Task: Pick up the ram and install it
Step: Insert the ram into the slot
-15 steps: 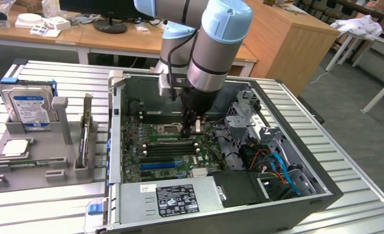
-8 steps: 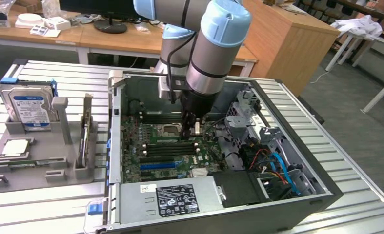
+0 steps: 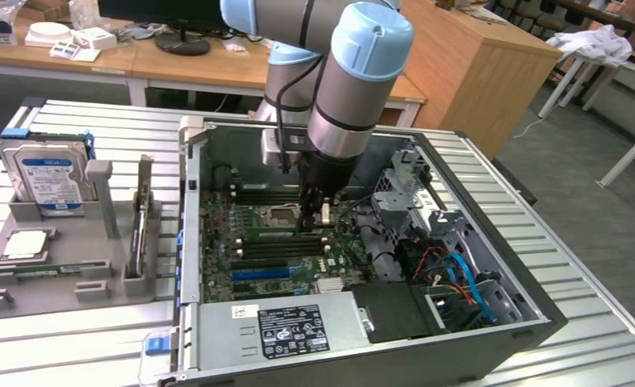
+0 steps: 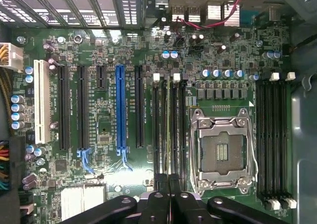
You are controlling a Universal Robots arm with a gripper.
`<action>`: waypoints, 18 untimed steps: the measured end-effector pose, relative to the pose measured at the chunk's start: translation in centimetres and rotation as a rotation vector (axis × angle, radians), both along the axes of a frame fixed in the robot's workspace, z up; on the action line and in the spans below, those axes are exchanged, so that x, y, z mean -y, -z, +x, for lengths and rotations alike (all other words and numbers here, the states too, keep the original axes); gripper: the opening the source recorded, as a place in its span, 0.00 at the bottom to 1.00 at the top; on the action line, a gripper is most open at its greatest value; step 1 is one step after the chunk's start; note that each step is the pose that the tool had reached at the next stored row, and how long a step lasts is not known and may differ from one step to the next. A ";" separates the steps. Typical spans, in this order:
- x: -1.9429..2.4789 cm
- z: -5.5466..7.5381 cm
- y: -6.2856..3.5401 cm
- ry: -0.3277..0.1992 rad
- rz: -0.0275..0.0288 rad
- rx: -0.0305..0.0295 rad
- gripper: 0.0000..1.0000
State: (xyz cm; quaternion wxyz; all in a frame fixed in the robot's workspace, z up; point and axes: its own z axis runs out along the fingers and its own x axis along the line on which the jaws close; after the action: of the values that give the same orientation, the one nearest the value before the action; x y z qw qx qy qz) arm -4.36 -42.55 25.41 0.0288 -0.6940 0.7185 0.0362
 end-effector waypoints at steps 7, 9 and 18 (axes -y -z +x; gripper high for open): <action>0.00 0.0 0.31 0.000 -0.0002 0.0000 0.12; 0.01 0.0 0.32 0.000 0.0001 0.0001 0.12; 0.45 -0.1 0.33 -0.002 0.0000 0.0000 0.12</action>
State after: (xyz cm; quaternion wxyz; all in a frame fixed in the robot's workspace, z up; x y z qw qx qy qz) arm -4.41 -43.00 25.07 0.0288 -0.6947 0.7178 0.0362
